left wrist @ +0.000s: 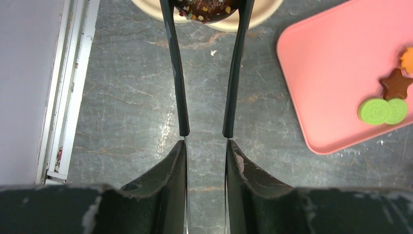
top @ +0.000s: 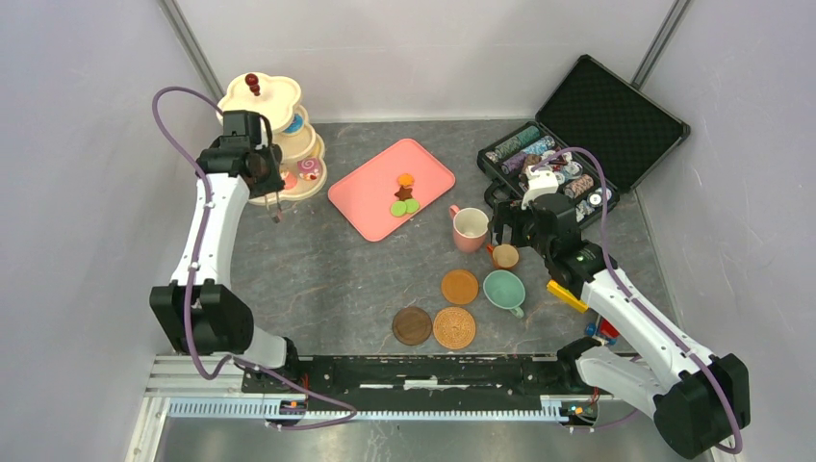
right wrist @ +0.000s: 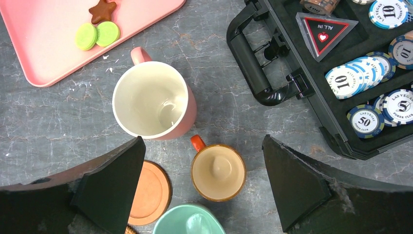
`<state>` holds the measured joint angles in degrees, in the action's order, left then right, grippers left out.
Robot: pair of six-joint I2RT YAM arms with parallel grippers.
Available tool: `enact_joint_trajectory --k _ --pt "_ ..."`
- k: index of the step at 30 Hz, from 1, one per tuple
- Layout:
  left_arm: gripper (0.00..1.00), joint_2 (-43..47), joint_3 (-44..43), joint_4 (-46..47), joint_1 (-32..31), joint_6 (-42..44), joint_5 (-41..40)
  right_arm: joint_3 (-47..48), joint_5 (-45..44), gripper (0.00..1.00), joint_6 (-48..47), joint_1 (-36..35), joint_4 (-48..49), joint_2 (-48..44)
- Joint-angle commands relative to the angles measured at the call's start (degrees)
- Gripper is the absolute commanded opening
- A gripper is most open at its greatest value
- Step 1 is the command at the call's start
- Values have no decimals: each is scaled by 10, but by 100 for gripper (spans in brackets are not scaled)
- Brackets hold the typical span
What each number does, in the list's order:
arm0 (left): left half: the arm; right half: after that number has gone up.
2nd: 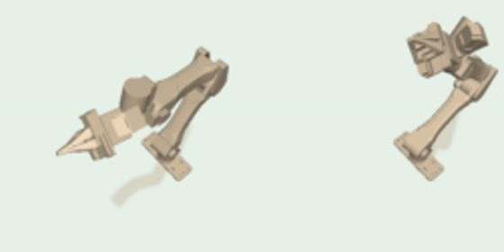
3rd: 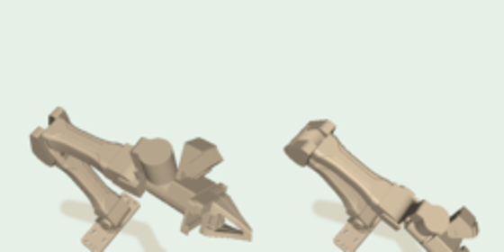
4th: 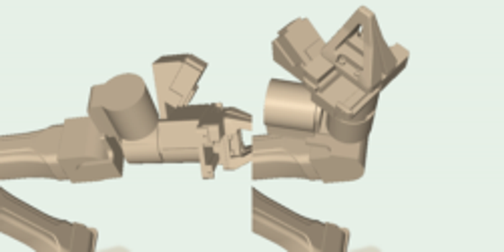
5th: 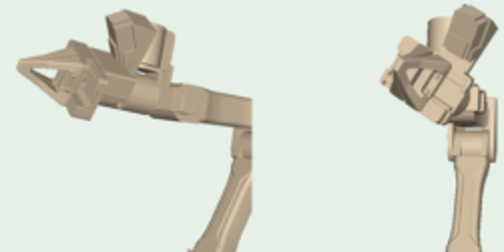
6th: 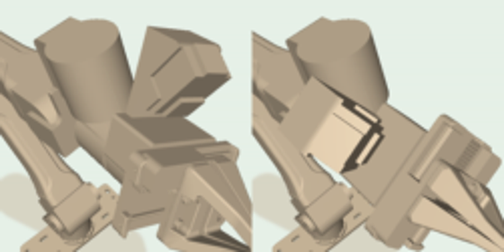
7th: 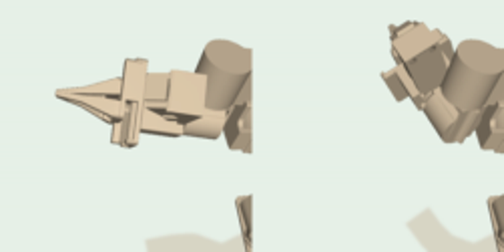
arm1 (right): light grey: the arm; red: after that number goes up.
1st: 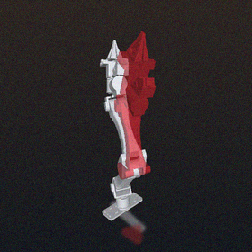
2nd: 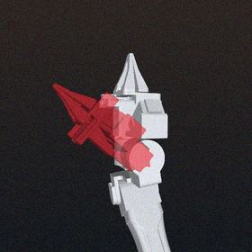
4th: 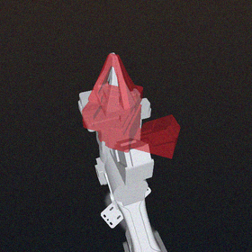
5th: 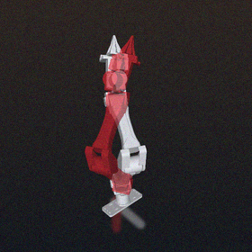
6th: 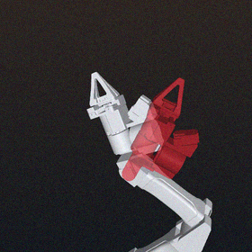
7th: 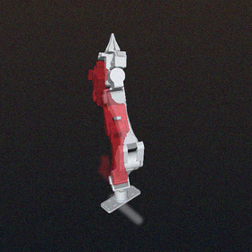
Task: Serve the afternoon tea
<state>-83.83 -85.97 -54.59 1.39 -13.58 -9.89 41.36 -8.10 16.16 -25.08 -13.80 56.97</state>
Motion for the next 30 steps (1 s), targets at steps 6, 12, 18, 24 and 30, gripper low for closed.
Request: enact_joint_trajectory --k 6,12,18,24,30 --pt "31 -41 -24 91 33 -5 20 1 -15 98 -9 -2 20 -6" --pt "32 -81 -54 104 34 -12 20 -1 -27 98 -13 -2 15 -6" --pt "37 -113 -77 101 34 -11 12 2 -28 98 -14 -2 15 0" --pt "46 -129 -82 94 35 -12 3 5 -28 98 -14 -2 15 3" --pt "55 -114 -76 94 35 -11 1 5 -26 98 -12 -2 15 6"
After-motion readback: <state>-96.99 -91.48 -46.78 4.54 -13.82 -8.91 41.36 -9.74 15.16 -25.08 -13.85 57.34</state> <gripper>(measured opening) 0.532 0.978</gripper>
